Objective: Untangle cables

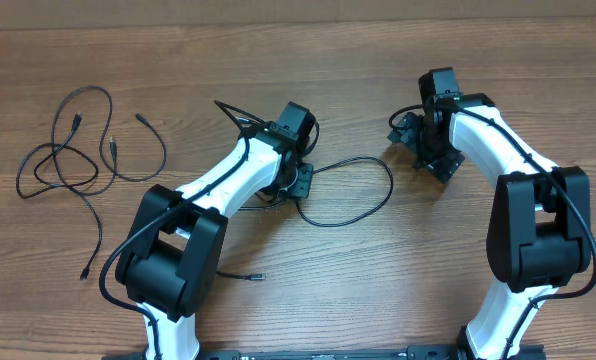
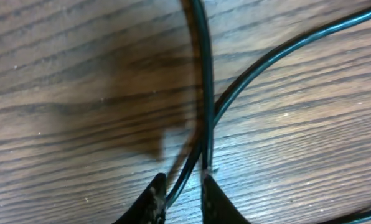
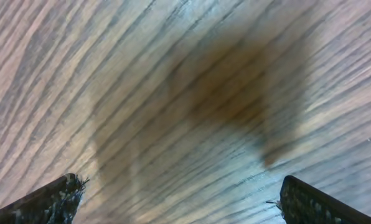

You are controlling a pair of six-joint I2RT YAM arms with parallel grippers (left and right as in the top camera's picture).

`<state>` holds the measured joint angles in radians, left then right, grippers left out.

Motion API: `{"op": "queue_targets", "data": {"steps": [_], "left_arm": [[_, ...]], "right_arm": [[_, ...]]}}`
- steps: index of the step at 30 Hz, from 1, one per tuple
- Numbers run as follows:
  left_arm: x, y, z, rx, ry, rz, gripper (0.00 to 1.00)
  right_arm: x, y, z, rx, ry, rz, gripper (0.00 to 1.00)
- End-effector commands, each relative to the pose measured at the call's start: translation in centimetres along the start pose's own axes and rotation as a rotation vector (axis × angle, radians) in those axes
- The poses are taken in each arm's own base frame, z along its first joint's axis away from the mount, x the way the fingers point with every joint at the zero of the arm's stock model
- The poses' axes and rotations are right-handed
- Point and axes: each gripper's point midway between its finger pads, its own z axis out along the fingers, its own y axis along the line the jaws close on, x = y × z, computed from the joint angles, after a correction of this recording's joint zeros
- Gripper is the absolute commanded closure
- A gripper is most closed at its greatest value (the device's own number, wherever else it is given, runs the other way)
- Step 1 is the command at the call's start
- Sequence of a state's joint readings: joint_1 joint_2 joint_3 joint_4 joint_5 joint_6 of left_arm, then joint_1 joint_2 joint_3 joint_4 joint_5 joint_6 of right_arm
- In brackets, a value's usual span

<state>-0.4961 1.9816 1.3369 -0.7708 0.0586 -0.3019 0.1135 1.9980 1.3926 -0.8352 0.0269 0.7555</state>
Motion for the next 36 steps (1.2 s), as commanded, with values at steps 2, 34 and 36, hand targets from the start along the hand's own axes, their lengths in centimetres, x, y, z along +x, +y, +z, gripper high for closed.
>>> {"op": "queue_targets", "data": {"steps": [2,34,36], "left_arm": [[0.5,0.4,1.0,-0.018,0.009,-0.019,0.96],[1.3,-3.5,0.9,0.046,0.010,0.134,0.25],[1.3,-3.6,0.9,0.027,0.001,0.147,0.24]], "right_arm": [[-1.0,0.6,-1.5,-0.028,-0.045,0.005,0.00],[-1.0,0.6,-1.5,-0.028,-0.045,0.005,0.00],[-1.0,0.6,-1.5,-0.028,-0.045,0.005,0.00]]}}
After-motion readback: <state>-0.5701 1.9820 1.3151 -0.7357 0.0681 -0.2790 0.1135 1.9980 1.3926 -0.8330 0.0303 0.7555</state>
